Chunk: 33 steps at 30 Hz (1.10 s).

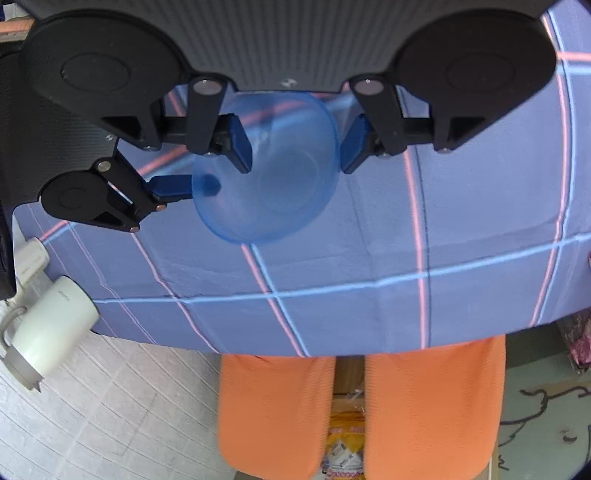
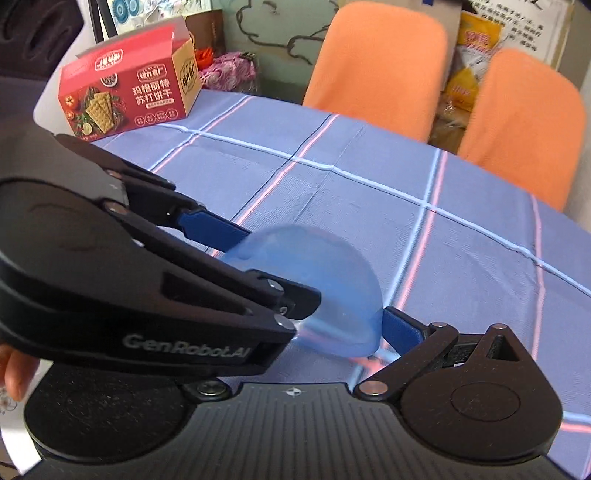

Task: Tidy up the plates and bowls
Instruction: 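Carry the blue bowl over the stack and lower it into the white bowl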

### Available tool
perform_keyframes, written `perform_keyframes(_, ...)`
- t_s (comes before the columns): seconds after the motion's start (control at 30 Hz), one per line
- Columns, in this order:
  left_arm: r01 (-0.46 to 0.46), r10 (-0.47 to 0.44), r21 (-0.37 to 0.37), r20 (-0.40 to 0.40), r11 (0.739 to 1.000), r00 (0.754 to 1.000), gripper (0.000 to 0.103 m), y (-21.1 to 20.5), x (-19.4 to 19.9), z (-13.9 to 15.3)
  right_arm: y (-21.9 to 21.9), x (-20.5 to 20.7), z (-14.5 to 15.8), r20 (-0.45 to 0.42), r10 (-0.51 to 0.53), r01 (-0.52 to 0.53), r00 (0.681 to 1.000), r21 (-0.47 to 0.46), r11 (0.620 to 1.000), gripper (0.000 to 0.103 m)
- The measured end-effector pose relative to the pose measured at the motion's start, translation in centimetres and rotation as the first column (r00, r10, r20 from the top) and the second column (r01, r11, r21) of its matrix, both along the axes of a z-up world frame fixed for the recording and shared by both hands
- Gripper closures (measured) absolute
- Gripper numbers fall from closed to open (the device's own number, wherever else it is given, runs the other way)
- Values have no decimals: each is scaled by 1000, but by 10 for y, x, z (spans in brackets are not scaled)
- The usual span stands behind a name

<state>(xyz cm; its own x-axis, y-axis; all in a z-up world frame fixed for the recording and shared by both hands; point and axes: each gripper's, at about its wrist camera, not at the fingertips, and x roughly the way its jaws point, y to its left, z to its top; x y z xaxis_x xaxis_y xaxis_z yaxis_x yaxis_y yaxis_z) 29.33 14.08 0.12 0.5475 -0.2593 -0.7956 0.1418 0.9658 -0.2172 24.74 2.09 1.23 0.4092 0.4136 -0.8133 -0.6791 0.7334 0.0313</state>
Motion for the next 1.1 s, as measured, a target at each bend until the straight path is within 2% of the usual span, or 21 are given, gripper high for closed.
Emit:
perform_keyframes(0.1,-13,13,10,19,1000,1000,49,7,10,-6,11,19,-14,-41,4,-3,999,10,1000,14)
perform_keyframes(0.27,-8,8,-2,30,1000,1000,47,14,19,-15,8,36,-23,-38,-20,22,999,40,999,14)
perform_keyframes(0.43,3,-3,-3,26,1000,1000,46,12,26,-24,-9,27,-26,29,-22,19,999,75,997,15)
perform_keyframes(0.53,2,-2,-6,27,1000,1000,47,13,28,-27,-10,22,-30,63,-12,8,998,60,998,15)
perform_keyframes(0.67,8,-8,0,32,1000,999,47,13,27,-28,0,24,-40,80,-20,23,997,-31,999,17)
perform_keyframes(0.73,10,-10,1,35,1000,999,47,14,27,-28,3,27,-41,73,-15,18,997,-42,999,17)
perform_keyframes(0.8,10,-10,9,38,1000,999,50,12,27,-28,-2,32,-40,43,-9,10,999,-35,999,18)
perform_keyframes(0.87,16,-16,2,34,1000,999,68,11,26,-28,-3,34,-41,33,11,-10,999,-26,1000,19)
perform_keyframes(0.93,11,-11,-13,17,1000,1000,69,11,25,-27,-3,31,-42,30,33,-33,999,-16,999,20)
perform_keyframes(1.0,2,-3,14,21,1000,1000,69,10,20,-23,-4,26,-41,16,62,-62,998,13,998,22)
perform_keyframes(1.1,-8,8,-28,11,1000,1000,69,18,13,-14,3,12,-31,38,94,-95,995,28,995,21)
